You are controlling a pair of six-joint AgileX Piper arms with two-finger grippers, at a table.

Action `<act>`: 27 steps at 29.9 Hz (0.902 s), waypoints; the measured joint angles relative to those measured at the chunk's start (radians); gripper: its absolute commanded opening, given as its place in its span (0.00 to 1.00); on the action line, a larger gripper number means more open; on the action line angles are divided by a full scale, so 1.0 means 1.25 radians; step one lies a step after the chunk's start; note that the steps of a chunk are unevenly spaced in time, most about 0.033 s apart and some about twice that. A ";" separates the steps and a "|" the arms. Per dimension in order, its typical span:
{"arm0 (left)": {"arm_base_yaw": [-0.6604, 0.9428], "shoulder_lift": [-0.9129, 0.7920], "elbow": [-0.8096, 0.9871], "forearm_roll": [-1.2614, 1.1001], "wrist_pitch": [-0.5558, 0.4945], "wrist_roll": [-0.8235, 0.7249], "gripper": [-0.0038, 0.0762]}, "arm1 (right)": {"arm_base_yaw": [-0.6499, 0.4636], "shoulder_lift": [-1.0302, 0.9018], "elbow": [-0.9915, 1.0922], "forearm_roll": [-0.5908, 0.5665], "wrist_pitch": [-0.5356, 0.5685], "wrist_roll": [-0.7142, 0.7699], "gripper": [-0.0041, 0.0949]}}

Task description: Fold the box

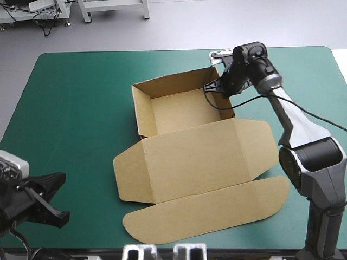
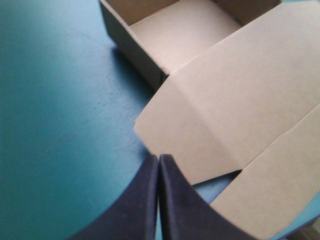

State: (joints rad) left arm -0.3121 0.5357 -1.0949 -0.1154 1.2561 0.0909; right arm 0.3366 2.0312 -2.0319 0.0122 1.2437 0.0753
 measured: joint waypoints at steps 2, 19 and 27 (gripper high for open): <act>0.000 -0.042 0.042 0.034 0.000 -0.019 0.04 | -0.037 -0.021 0.000 -0.004 0.003 -0.008 0.03; 0.000 -0.254 0.364 0.092 0.000 -0.131 0.04 | -0.484 -0.097 0.187 -0.074 -0.001 -0.065 0.03; 0.000 -0.254 0.386 0.092 -0.001 -0.131 0.04 | -0.533 -0.079 0.199 -0.080 -0.006 -0.130 0.40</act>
State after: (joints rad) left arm -0.3121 0.2185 -0.6124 0.0000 1.2550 -0.0734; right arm -0.3295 1.9327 -1.7829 -0.0877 1.2361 -0.0878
